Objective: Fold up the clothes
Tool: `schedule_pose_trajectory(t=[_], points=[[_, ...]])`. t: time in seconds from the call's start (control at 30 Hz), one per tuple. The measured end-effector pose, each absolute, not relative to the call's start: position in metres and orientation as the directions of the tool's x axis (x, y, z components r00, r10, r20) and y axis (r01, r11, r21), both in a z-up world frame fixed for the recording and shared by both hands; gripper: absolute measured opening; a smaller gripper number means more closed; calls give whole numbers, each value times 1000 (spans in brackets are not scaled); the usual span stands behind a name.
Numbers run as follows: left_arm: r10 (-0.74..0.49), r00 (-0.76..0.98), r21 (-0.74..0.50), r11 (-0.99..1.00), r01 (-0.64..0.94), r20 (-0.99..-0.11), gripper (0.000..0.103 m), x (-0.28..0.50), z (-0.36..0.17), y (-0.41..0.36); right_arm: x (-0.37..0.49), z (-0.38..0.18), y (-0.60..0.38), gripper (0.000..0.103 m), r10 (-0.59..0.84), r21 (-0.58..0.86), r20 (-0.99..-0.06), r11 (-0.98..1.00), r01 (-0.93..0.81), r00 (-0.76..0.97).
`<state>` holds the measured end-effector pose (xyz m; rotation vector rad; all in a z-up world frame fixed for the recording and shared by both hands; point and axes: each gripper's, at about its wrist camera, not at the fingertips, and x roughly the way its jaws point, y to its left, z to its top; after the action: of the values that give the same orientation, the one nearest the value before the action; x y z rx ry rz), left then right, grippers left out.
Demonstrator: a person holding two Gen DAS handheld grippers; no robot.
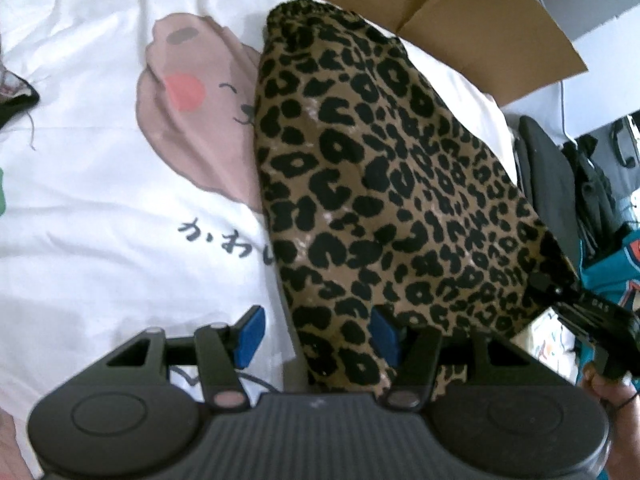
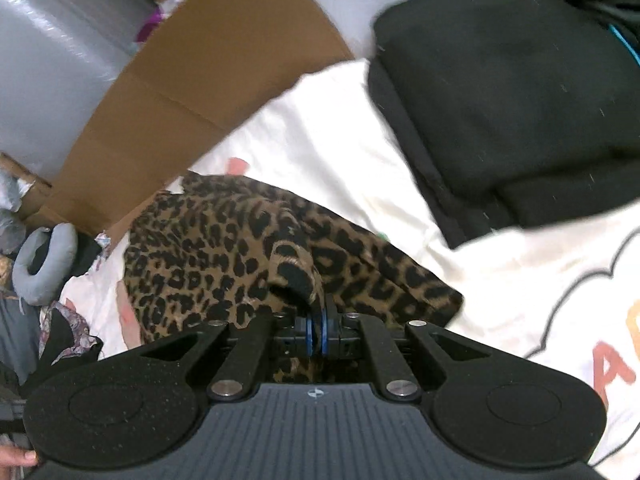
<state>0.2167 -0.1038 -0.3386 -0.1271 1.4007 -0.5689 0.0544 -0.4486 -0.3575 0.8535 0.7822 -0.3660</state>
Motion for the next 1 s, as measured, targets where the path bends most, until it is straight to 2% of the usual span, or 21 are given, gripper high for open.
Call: schedule_pose_trajectory(t=[0.13,0.23,0.3,0.37,0.4,0.43,0.53,1.0], points=[[-447,37,-414,854,315,-894,61,211,-339,-108,47,-362,-458,8,-3,527,-756,592,611,655],[-446,16,-418,851,318,-895,61,207,-341,-112,44,-364,-465,24,-20,522,-762,573,631,648],[-449,-3,-425,844,328,-893,61,204,-343,-115,45,-367,-468,27,-21,526,-760,567,634,650],[-451,-22,-430,834,346,-892,60,200,-344,-118,48,-369,-470,24,-15,531,-760,562,634,650],[-447,-31,-427,828,364,-894,60,198,-345,-121,50,-371,-470,19,-8,534,-761,560,634,648],[-443,-40,-424,822,380,-896,60,195,-346,-124,51,-371,-469,0,-1,532,-764,566,630,646],[-429,-68,-417,808,417,-901,57,189,-348,-129,53,-368,-465,0,-1,506,-774,601,619,633],[-404,-126,-417,801,429,-906,55,193,-362,-127,32,-362,-470,0,-15,479,-804,574,664,594]])
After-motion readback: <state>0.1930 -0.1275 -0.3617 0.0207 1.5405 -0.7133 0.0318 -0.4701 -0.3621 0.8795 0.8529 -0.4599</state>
